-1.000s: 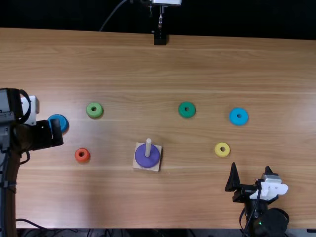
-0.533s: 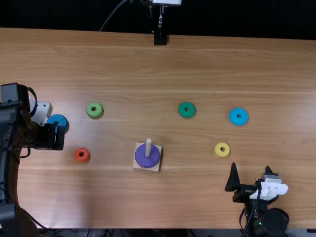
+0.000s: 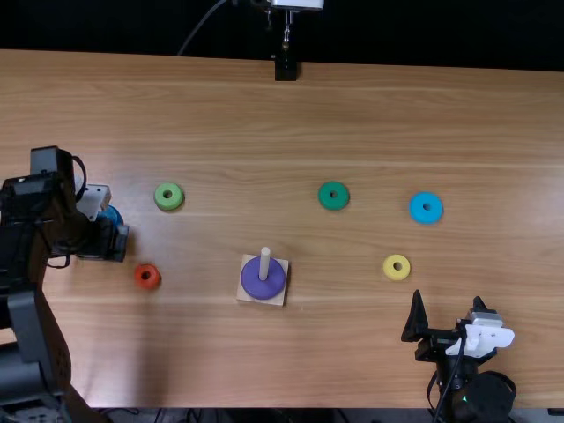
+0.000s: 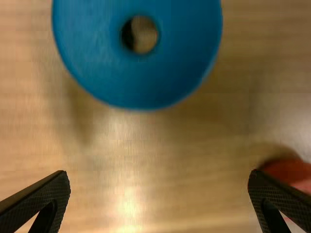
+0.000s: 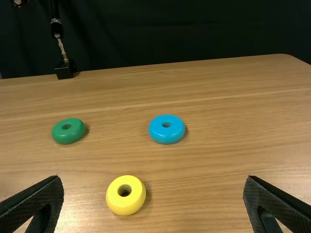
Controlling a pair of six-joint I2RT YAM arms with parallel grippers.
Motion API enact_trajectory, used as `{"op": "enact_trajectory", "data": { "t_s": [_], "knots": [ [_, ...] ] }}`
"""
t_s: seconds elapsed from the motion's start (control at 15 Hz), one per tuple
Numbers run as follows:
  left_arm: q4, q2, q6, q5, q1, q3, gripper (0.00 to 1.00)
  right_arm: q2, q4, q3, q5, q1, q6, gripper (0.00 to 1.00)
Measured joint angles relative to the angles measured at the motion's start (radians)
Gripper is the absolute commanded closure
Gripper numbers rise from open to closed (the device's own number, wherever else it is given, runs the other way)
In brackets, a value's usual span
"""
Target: Build the Hanoi tower: stack the rings onto the peg from bottom to top in this color order: purple, dark blue, light blue, dark green, light green, yellow, orange.
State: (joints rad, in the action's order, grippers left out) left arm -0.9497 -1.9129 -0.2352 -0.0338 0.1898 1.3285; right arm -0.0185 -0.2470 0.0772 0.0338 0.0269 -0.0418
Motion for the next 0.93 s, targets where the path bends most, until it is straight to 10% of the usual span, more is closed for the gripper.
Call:
{"op": "enact_trajectory", "data": {
  "t_s": [0.93],
  "knots": [
    [0.017, -0.211, 0.000, 0.003, -0.053, 0.229, 0.00, 0.000, 0.000, 0.000, 0.000, 0.000, 0.000, 0.00]
  ]
}}
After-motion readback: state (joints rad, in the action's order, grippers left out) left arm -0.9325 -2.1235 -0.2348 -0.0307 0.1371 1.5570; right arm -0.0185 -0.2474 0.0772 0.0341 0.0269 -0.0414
